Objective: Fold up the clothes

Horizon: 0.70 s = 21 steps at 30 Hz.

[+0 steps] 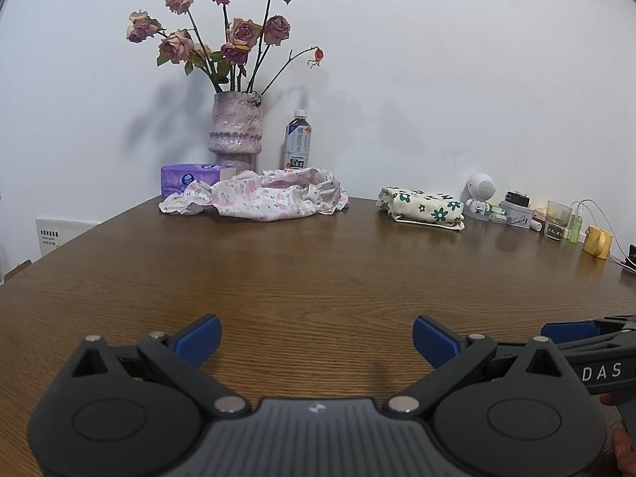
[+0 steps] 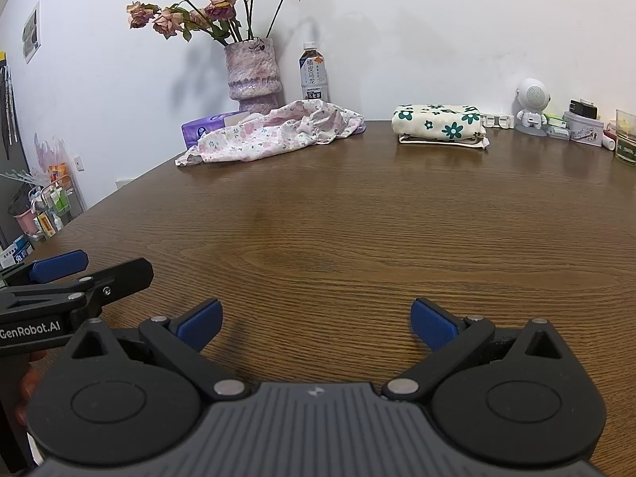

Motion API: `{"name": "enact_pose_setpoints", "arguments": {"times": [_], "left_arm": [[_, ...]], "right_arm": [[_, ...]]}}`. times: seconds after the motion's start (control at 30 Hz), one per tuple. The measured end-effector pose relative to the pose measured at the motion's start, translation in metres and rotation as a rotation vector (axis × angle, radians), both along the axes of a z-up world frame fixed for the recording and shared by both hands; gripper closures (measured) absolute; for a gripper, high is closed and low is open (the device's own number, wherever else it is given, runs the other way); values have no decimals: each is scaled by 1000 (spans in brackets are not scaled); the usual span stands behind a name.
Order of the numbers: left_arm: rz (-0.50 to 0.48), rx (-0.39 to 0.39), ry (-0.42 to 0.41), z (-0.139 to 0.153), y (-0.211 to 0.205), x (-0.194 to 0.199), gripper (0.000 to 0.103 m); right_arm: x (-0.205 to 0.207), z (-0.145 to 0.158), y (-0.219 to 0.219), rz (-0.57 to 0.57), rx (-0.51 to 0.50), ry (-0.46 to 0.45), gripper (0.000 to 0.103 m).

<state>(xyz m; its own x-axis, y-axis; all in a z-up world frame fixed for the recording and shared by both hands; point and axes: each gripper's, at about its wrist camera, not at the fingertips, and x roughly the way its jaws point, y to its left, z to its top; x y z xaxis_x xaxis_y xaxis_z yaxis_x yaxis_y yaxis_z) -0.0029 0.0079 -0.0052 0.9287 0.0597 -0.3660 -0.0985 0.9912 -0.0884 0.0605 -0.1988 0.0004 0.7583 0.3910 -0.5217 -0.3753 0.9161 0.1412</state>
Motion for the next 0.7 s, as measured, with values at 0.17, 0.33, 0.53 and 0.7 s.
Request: {"name": "enact_pose_setpoints", "arguments": {"times": [0.17,0.33,0.53,0.7], "left_arm": [[0,-1,3,1,0,1,0],[0,-1,0,0,1,0,0],[-1,-2,-2,0,2,0,0],[-1,-3,-5,0,3,1,0]], "right_arm": [[0,0,0,1,-1,0,0],[0,0,-1,3,0,0,0],[0,0,-1,4,0,0,0],[0,0,0,4,0,0,0]]}}
